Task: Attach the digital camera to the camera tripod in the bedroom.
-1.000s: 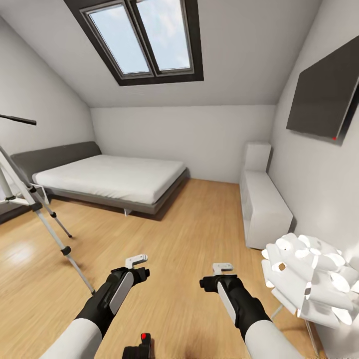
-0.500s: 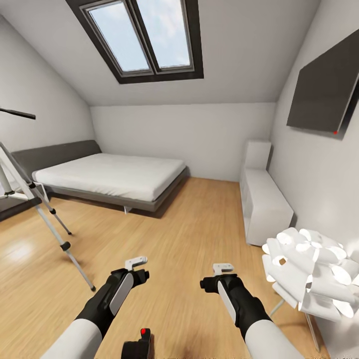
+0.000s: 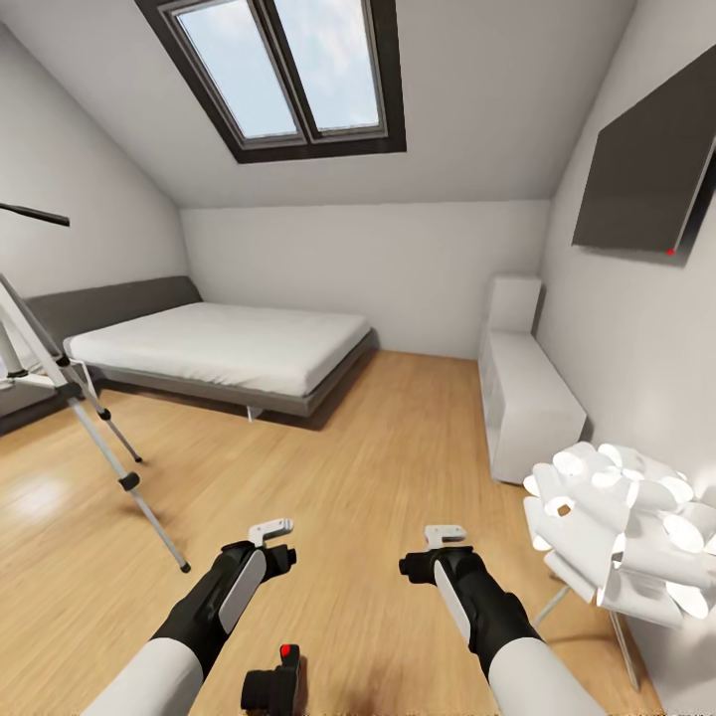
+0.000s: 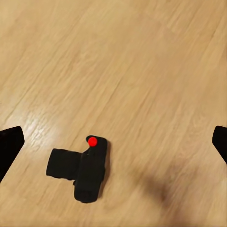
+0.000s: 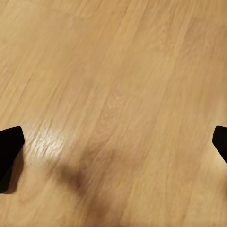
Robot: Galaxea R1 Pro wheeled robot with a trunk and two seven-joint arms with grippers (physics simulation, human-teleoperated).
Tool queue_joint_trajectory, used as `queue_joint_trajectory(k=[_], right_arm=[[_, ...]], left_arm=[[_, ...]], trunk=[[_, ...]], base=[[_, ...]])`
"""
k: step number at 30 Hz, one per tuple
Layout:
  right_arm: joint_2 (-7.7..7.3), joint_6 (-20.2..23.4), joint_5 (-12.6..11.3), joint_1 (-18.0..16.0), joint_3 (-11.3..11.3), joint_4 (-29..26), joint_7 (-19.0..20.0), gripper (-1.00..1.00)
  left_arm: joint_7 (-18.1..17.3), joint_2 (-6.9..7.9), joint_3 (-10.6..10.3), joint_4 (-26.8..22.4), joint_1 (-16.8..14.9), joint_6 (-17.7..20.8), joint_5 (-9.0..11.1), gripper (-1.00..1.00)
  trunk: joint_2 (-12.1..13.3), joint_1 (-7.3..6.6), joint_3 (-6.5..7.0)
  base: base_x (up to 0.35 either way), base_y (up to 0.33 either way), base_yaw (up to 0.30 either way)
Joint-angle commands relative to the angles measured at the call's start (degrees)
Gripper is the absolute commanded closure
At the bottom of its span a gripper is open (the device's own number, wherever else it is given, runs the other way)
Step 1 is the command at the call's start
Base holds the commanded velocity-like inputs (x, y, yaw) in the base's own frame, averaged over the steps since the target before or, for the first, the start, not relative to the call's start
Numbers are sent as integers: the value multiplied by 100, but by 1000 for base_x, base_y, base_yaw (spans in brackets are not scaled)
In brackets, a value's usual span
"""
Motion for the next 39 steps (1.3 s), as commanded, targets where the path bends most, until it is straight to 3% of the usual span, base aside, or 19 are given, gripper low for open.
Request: queue_joint_trajectory(k=[1,17,26,39], right_arm=[[1,32,26,-2,-1,-8,-9,-100],[2,16,23,-2,-5,-1,-57,-100],[5,11,21,-2,-6,0,-61,-100],[-1,-19,23,-2,-12,0,-58,-100]], left_arm=[[55,3,-19,3,-3,14,61,-100],[51,-6,-37,220,-3,294,-13,-100],[50,-21,-45,224,-3,375,-214,-100],[50,-9,-39,233,-3,378,-244,-100]], trunk=[[-44,21,-25],[-686,373,-312],[-698,396,-511],[-715,430,-799]], base=[[0,0,0],[0,0,0],[0,0,0],[0,0,0]])
